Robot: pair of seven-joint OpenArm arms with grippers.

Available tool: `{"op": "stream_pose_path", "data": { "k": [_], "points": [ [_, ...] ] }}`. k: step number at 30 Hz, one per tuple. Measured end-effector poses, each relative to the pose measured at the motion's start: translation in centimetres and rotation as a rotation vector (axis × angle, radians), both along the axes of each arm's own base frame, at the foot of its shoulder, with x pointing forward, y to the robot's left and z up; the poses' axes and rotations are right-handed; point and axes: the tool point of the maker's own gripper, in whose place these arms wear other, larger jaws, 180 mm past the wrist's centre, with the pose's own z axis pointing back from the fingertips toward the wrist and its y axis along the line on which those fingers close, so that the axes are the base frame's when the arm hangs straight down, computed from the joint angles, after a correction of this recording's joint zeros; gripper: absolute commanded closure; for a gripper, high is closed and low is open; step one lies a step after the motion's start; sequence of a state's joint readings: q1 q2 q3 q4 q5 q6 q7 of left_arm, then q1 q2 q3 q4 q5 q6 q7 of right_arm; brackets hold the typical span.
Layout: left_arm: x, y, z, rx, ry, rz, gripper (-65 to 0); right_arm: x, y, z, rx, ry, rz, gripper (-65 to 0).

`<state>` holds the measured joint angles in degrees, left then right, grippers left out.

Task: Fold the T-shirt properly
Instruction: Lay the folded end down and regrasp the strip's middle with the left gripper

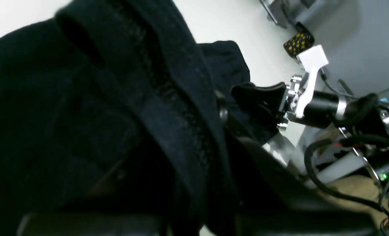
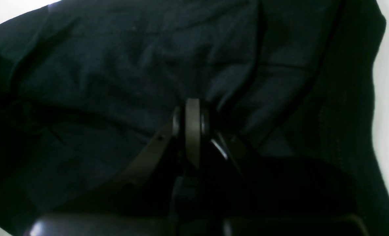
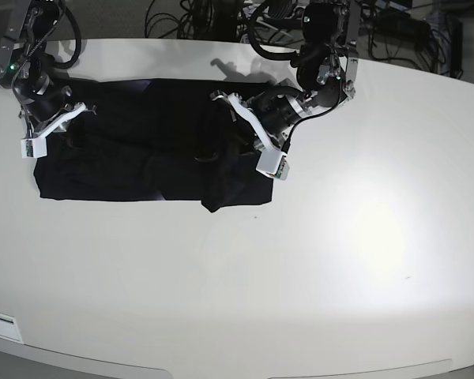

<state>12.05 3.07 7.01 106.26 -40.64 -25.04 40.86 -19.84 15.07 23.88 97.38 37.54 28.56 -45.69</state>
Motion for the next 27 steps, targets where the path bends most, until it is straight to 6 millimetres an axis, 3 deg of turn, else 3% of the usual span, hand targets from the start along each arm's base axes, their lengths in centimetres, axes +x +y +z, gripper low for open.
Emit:
{"op": "stream_pose_path", "data": {
  "k": [4,8,10,13,20,22,24,27],
  "points": [
    [0.2,-0.3,0.4,-0.015,-0.010,0.014,-1.9,0.0,0.0,0.0,0.000,0.001,0.000,0.0],
    [0.2,-1.2,2.4,-0.152,0.009,-0.002,-34.9,0.0,0.0,0.0,0.000,0.003,0.001,0.0],
    [-0.1,-2.1,3.5,-0.211,0.031,-0.052,-39.2,0.0,0.0,0.0,0.000,0.003,0.001,0.0],
    [0.0,-2.8,5.3,-0.292,0.031,-0.094,-39.2,-0.1,0.0,0.0,0.001,0.004,0.001,0.0],
    [0.1,-2.7,4.4,-0.225,0.020,-0.096,-38.2,-0.1,0.0,-0.1,0.000,0.006,0.001,0.0],
    [0.1,-2.6,4.1,-0.203,0.018,-0.095,-26.8,-0.1,0.0,-0.1,0.000,0.006,0.002,0.0],
    [0.2,-2.5,3.0,-0.132,0.011,-0.087,-1.5,-0.1,0.0,-0.1,0.001,0.006,0.001,0.0],
    [1.0,-1.6,1.3,0.010,-0.026,-0.044,0.0,-0.1,0.0,-0.1,0.001,0.006,0.001,0.0]
  ]
}}
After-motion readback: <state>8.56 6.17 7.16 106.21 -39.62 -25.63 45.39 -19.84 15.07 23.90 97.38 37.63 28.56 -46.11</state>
